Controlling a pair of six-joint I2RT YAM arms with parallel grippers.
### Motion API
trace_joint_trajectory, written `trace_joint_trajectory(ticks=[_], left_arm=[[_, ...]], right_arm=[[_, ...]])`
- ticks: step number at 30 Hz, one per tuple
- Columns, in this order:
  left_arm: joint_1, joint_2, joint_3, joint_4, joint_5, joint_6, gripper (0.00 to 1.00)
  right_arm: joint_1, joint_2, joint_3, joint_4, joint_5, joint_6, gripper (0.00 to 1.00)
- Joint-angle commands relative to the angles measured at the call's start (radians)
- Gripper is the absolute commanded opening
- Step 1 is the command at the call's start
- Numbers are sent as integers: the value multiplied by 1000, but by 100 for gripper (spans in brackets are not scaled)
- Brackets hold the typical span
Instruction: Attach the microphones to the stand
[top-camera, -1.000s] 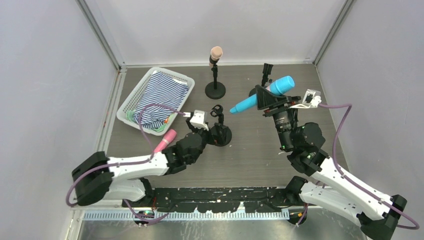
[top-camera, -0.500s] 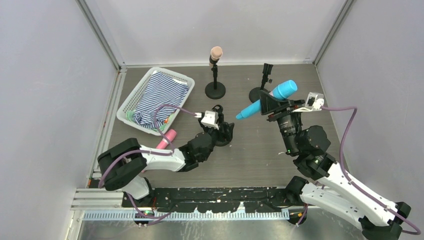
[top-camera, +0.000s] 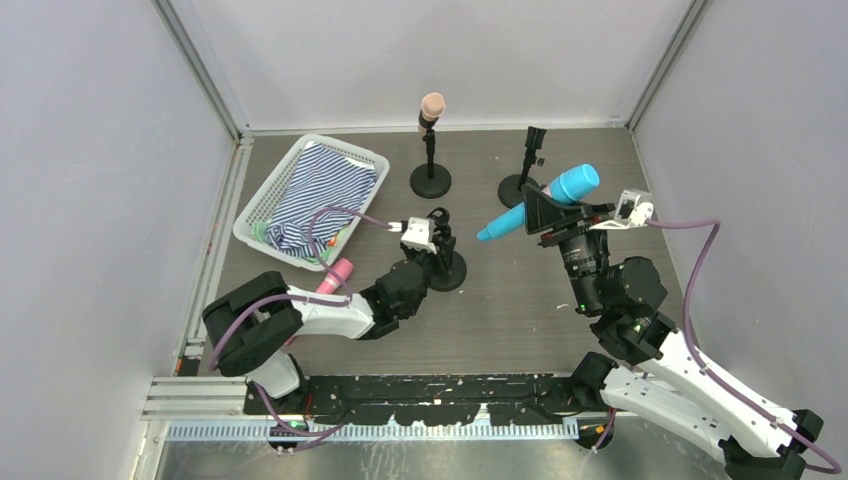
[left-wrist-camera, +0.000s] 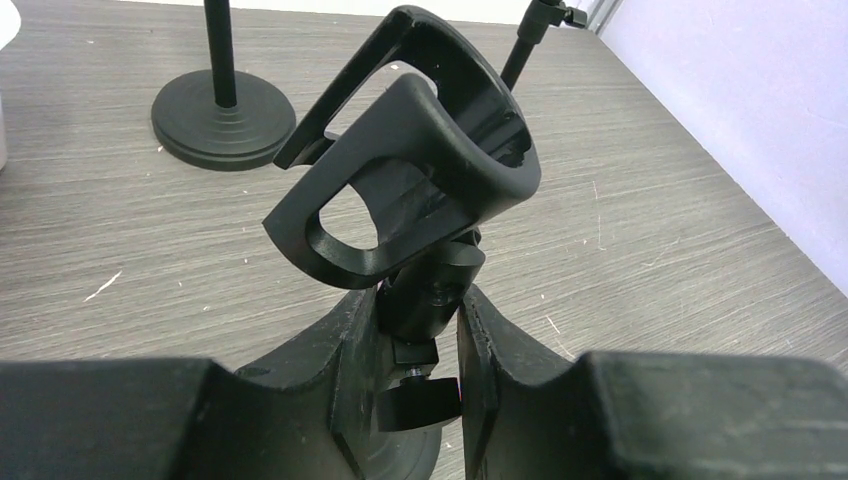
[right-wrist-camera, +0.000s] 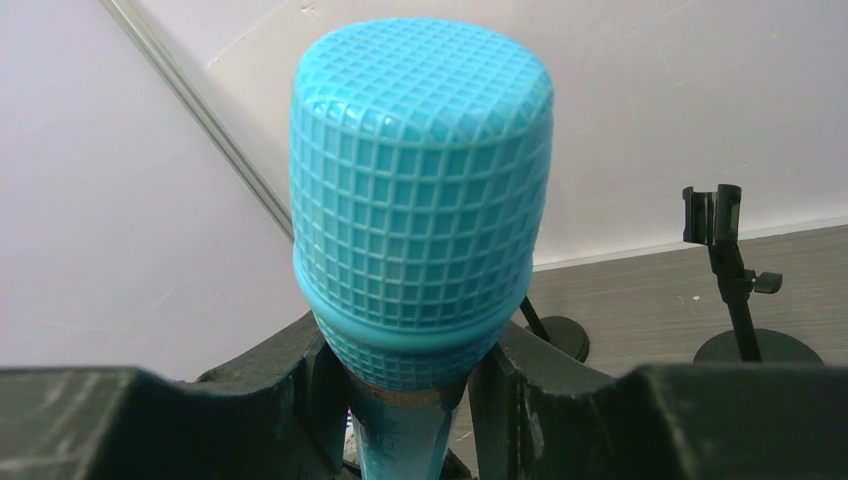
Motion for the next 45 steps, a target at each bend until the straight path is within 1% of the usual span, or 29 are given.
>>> trace_joint_trajectory(ticks=[1,4,6,9,11,14,16,18,24,30,34,38,40,45], left_arm=[[-1,-21,26,52,83,-7,11],[-1,-65,19,-15,207,34,5],[0,-106,9,-65,332,68,1],[0,-154,-5,-126,463,99,0],[0,-177,-15,-167,516,111,0],[2,-197,-32,-181,573,116,0],[3,-199,-41,-178,596,114,0],[3,-195,-44,-178,610,111,0],[2,-178,-55,-160,627,91,0],[3,-176,-75,-133,622,69,0],[2,-174,-85,-123,628,62,0],[2,-170,-86,-118,636,60,0],[2,-168,-85,-115,640,59,0],[2,-157,-79,-103,640,54,0]], right_arm=[[-3,-23,-29,120,-33,-49,1],[-2,-34,-66,176,-66,-81,1],[-2,-44,-87,202,-90,-99,1],[-3,-62,-119,238,-129,-119,1],[-2,-78,-126,243,-157,-133,1],[-3,-95,-129,238,-218,-186,1],[-2,-111,-139,232,-281,-243,1],[-2,-113,-138,224,-311,-259,1],[-2,-62,-66,116,-458,-351,1],[-2,-6,-34,110,-500,-380,1],[-2,38,-30,143,-537,-376,1],[-2,67,-39,189,-538,-373,1],[-2,79,-42,199,-577,-374,1],[-3,96,-58,214,-592,-378,1]])
